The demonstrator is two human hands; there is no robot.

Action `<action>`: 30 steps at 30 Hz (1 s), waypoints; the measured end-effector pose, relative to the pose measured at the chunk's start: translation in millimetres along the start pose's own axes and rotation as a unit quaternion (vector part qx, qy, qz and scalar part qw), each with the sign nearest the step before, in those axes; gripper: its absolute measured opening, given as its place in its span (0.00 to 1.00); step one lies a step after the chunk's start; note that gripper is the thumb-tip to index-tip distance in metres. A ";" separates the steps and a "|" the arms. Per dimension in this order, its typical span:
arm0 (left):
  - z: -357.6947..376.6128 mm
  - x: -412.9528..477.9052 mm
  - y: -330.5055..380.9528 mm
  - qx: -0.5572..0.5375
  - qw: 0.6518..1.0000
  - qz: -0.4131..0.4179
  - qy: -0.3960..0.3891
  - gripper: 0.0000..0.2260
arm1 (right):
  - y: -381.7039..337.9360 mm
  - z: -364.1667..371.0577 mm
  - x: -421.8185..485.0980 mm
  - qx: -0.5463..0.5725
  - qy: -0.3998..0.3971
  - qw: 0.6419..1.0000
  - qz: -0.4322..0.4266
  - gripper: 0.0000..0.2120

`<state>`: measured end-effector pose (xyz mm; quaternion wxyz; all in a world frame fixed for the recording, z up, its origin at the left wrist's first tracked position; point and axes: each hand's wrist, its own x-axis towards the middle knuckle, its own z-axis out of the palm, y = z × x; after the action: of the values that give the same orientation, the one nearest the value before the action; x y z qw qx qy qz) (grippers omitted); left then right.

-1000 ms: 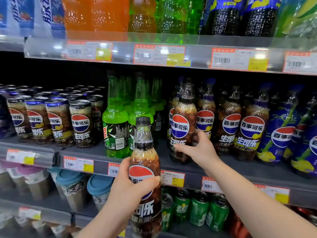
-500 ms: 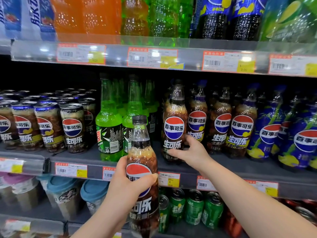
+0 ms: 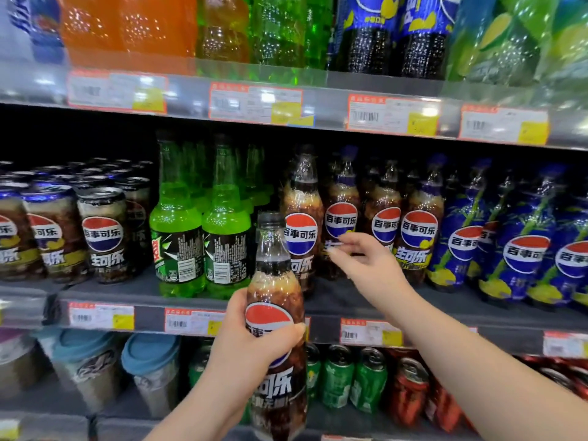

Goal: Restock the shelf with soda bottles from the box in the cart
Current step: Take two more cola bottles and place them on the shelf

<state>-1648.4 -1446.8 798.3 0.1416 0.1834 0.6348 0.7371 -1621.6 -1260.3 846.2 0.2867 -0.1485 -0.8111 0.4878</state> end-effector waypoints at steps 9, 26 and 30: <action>86.4 15.2 12.4 0.063 0.996 0.057 -0.022 0.30 | -17.9 -55.1 -38.9 0.080 -0.213 0.974 0.011 0.17; 82.5 41.8 -15.7 0.207 0.965 0.084 0.139 0.19 | -7.7 -98.9 24.7 0.117 -0.118 0.981 -0.103 0.17; 65.4 46.1 -24.6 0.245 0.950 0.074 0.181 0.10 | -3.9 -84.3 41.8 0.120 -0.101 0.984 -0.081 0.17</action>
<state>-1660.6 -1364.8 786.5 -0.0802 0.1225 0.7955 0.5880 -1603.2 -1180.8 893.3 0.2576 0.0037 -0.7807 0.5694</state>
